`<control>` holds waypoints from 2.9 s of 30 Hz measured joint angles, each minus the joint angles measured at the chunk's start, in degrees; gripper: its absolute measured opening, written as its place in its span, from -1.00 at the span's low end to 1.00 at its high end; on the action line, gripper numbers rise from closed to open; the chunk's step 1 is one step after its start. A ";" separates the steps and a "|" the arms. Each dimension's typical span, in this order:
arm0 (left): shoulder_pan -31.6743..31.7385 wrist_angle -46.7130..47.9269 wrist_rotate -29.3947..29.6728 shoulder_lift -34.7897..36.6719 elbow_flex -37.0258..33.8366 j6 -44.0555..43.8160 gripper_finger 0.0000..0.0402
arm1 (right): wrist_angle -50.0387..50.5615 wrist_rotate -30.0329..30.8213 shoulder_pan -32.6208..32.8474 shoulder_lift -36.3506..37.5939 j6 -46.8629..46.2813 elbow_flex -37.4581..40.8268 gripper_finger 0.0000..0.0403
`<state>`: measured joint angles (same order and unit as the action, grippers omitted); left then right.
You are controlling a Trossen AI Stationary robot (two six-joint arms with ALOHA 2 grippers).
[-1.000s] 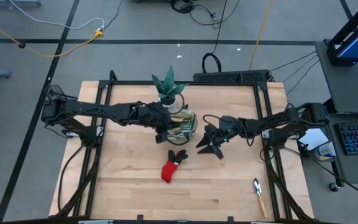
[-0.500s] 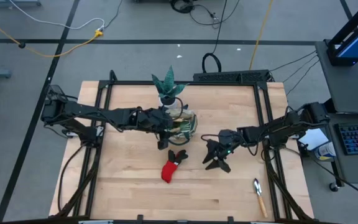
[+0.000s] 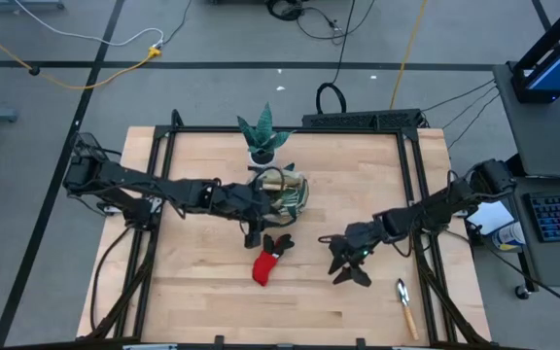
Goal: Pick & Place Garden tools in Gardening bag
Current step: Put the brown trowel into the gardening bag
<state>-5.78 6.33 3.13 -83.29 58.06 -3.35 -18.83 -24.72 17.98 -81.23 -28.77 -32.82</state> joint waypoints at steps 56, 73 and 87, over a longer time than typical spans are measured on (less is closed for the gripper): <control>-3.21 -0.12 8.94 -0.07 -0.02 16.38 -0.27 | 30.10 -13.55 27.95 6.95 -104.22 -0.02 -0.17; 1.16 -0.17 8.87 -0.07 -0.04 15.21 -0.27 | 34.38 -7.07 33.50 6.99 -107.06 -0.15 -0.17; 4.29 -0.24 8.84 -0.07 -0.04 13.44 -0.27 | 58.62 3.22 38.53 6.93 -106.62 -14.99 -0.17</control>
<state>-1.49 6.09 11.97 -83.35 58.02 10.09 39.79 -21.50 56.51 -74.30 -135.39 -47.81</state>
